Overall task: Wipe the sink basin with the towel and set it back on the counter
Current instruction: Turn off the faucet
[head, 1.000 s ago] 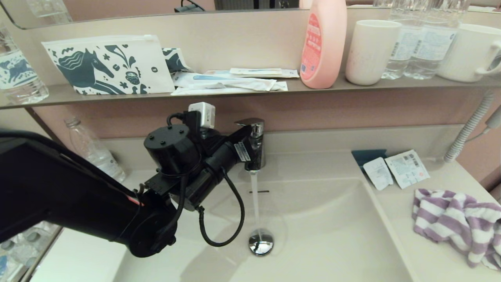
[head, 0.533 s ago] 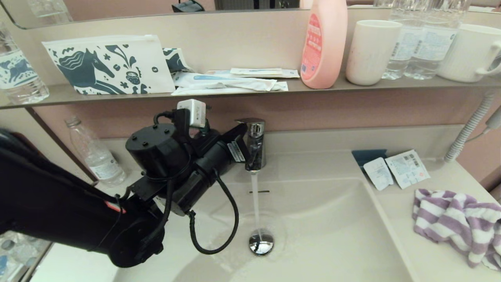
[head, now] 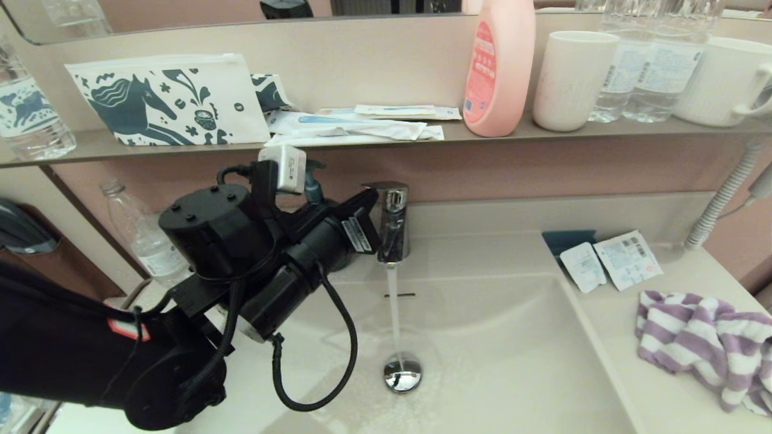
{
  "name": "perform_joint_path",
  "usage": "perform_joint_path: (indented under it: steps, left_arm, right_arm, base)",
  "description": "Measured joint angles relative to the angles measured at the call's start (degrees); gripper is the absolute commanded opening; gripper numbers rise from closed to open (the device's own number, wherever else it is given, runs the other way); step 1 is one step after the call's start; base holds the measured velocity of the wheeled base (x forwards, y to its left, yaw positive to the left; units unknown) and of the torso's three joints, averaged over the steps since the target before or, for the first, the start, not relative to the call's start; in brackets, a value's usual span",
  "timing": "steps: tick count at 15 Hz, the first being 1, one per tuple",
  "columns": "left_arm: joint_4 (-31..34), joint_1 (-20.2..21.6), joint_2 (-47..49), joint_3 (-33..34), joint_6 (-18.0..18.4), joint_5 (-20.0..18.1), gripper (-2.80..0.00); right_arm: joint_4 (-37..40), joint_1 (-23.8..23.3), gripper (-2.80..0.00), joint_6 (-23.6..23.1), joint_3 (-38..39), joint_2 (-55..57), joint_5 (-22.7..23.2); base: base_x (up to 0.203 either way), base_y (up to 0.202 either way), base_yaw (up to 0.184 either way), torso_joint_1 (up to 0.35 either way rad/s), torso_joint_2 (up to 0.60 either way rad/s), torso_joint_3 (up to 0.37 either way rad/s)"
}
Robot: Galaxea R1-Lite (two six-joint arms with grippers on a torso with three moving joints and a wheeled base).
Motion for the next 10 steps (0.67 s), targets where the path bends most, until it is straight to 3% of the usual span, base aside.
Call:
perform_joint_path:
  steps: [5,10]
  left_arm:
    - [7.13,0.53,0.85,-7.50,-0.06,-1.95,-2.80]
    - [7.55,3.98,5.07,-11.52,-0.11,-5.50,-2.80]
  right_arm:
    - [0.00,0.01,-2.80,-0.01,0.00,0.00,0.00]
    - [0.00,0.03,-2.80,0.00,0.00,0.00,0.00]
  base:
    - [0.000,0.000,0.000,0.000,0.00,0.000]
    - [0.000,0.000,0.000,0.000,0.00,0.000]
